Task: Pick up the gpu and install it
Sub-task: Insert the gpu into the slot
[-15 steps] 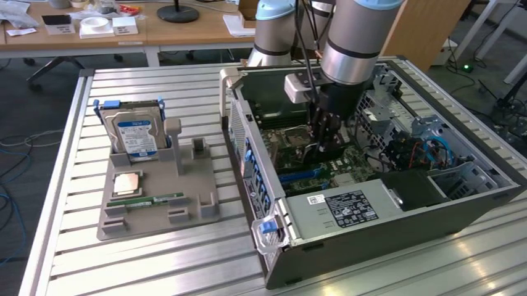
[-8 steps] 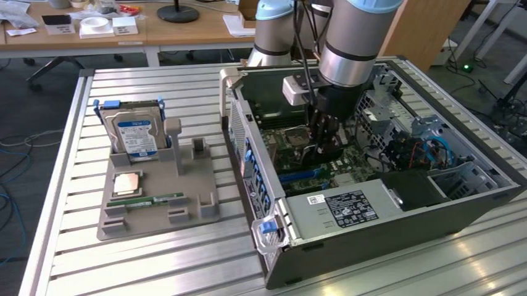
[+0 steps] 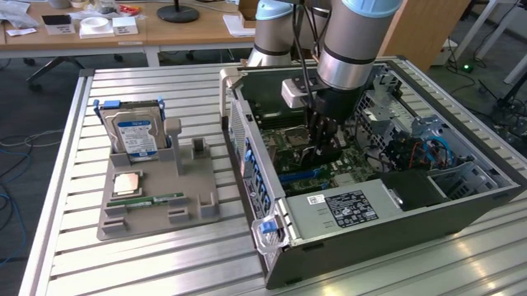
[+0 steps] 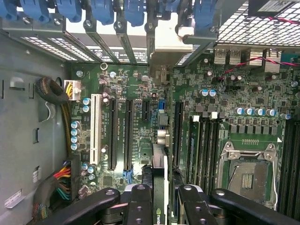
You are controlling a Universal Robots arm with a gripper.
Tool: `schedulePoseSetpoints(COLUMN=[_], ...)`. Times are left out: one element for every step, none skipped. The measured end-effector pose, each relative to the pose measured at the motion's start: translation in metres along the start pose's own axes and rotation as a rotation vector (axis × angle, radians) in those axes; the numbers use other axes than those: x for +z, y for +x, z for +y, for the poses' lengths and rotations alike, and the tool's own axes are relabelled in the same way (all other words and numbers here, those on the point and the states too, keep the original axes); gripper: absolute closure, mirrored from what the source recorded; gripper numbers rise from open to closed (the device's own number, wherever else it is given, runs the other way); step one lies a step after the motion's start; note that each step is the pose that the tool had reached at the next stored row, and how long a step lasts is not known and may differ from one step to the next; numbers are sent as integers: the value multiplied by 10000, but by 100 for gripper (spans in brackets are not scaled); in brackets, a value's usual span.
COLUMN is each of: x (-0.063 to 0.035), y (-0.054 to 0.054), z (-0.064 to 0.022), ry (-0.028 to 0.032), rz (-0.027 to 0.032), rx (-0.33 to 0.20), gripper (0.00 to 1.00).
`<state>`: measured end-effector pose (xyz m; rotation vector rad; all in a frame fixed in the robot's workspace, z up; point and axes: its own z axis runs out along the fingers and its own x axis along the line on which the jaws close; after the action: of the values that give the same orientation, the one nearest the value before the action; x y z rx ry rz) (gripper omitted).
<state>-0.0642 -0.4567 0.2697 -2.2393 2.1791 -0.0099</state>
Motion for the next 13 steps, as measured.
schedulePoseSetpoints(x=[0, 2, 5, 9, 12, 15, 18, 21, 23, 25, 27, 28, 29], y=[0, 0, -1, -1, -1, 0, 0, 0, 0, 0, 0, 0, 0], z=[0, 0, 0, 0, 0, 1, 1, 1, 1, 1, 1, 1, 1], ry=[-1, 0, 1, 1, 1, 0, 0, 0, -1, -1, -1, -1, 0], rz=[0, 0, -2, -2, -1, 2, 2, 2, 3, 2, 2, 2, 2], rx=[0, 0, 0, 0, 0, 0, -1, 0, 0, 0, 0, 0, 0], gripper=[74, 74, 74, 74, 74, 74, 74, 74, 74, 74, 74, 74, 74])
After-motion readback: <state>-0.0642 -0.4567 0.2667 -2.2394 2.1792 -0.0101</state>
